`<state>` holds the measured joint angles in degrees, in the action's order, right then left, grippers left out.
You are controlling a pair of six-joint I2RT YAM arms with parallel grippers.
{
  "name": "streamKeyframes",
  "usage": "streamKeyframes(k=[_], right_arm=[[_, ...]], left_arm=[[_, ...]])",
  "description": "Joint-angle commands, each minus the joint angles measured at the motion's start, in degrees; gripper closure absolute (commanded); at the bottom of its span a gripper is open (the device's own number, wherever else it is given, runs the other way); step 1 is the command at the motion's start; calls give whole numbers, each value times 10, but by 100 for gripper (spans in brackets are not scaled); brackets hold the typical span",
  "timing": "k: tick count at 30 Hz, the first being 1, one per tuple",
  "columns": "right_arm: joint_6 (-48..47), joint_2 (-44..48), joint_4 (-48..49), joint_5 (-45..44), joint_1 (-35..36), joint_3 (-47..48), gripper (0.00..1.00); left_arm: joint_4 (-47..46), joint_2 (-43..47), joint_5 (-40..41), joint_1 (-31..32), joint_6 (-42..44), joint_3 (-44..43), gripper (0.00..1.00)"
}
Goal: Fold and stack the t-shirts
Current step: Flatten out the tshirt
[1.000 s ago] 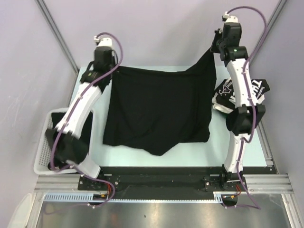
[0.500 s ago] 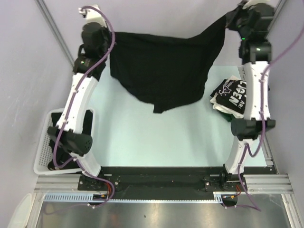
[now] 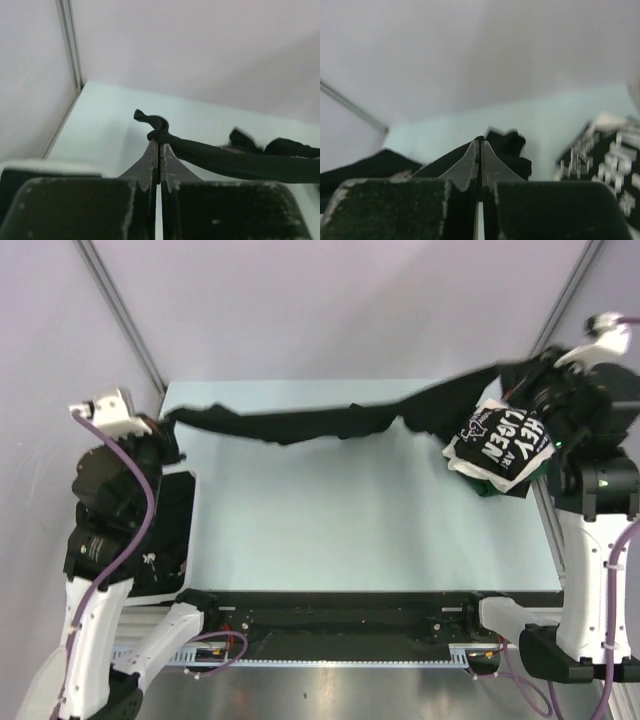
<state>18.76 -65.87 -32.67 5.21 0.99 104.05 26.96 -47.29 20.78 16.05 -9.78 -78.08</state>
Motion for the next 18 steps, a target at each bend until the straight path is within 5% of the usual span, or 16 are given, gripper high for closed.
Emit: streamKeyframes(k=[1,7,16,18], right_arm=[[56,30,-187,4,11,-126,100],[81,97,-353,-70,6,-170,100],[66,68,-515,56,-6,-191,100],[56,71,-526,66,-6,-203,100]], left_arm=[[221,70,-24,-1,-81,58,100],[378,176,-101,-1,-203,115,100],[489,182,-228,-1,-241,99,100],[506,192,-232,-1,-246,105,92]])
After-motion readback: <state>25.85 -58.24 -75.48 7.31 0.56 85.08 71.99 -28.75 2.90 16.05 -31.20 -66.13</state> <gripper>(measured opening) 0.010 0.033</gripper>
